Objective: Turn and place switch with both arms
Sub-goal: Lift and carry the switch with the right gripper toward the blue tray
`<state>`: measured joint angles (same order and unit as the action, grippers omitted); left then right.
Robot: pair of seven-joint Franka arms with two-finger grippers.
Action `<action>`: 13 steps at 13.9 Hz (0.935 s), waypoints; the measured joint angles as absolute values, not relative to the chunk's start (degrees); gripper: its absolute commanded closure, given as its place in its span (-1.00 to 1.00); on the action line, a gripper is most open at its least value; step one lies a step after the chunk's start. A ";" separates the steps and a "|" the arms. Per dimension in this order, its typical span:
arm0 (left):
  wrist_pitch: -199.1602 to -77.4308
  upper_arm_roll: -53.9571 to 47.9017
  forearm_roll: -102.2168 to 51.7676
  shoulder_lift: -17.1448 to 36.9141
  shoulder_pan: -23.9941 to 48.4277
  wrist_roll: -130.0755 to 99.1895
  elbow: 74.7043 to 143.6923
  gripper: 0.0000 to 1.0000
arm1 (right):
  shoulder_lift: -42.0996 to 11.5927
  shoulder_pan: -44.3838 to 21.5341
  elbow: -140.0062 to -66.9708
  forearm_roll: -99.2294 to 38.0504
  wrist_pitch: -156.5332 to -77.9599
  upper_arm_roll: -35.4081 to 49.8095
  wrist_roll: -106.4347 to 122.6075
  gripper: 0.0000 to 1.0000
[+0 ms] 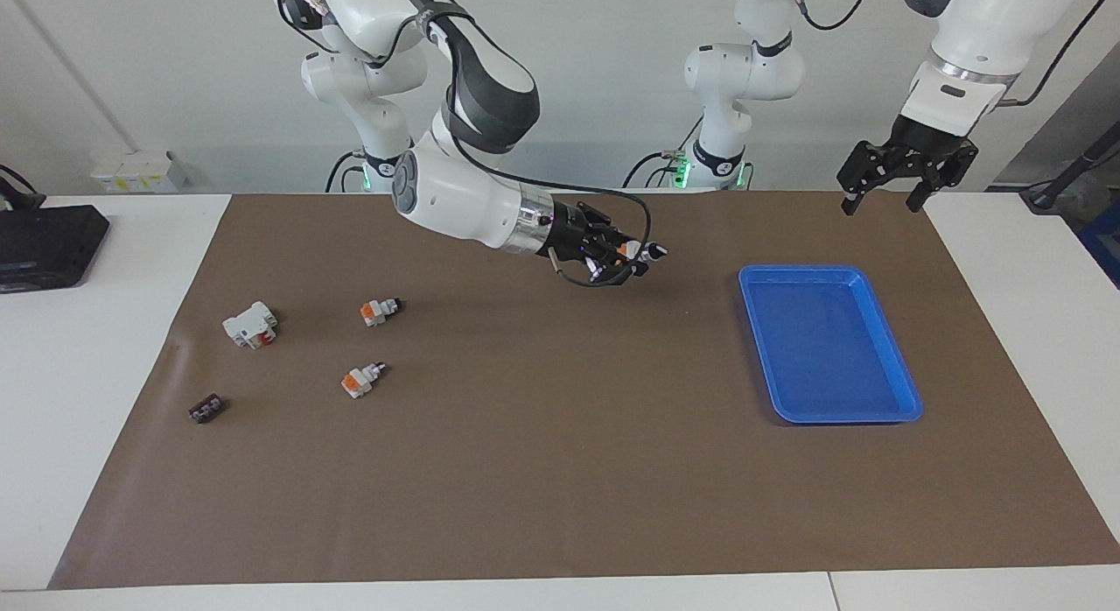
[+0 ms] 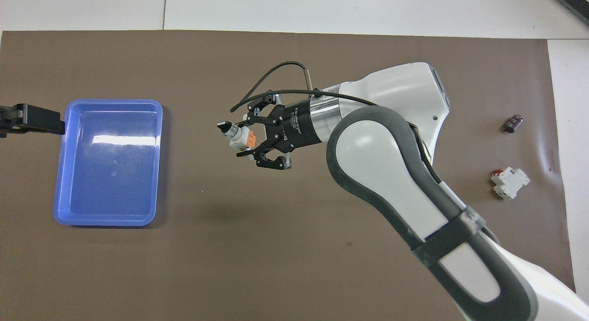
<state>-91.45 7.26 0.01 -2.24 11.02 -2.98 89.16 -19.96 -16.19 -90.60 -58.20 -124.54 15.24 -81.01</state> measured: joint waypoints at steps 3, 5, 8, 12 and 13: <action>-91.45 7.26 0.01 -2.24 11.04 -2.98 89.16 -1.00 | -19.96 -19.90 -90.75 -58.74 -132.27 15.28 -81.75 1.00; -91.45 7.27 0.01 -2.24 11.03 -2.98 89.16 -1.00 | -19.96 -21.38 -90.77 -58.90 -134.47 15.29 -81.89 1.00; -91.45 7.27 0.01 -2.24 11.03 -2.98 89.16 -1.00 | -19.96 -22.21 -90.77 -58.91 -134.64 15.30 -81.89 1.00; -91.57 7.26 0.01 -2.41 11.05 -2.98 89.16 -1.00 | -19.93 -22.29 -90.65 -58.91 -134.64 15.30 -81.89 1.00; -91.81 7.21 0.01 -2.44 11.14 -2.97 89.19 -1.00 | -19.91 -22.29 -90.63 -58.91 -134.64 15.30 -81.89 1.00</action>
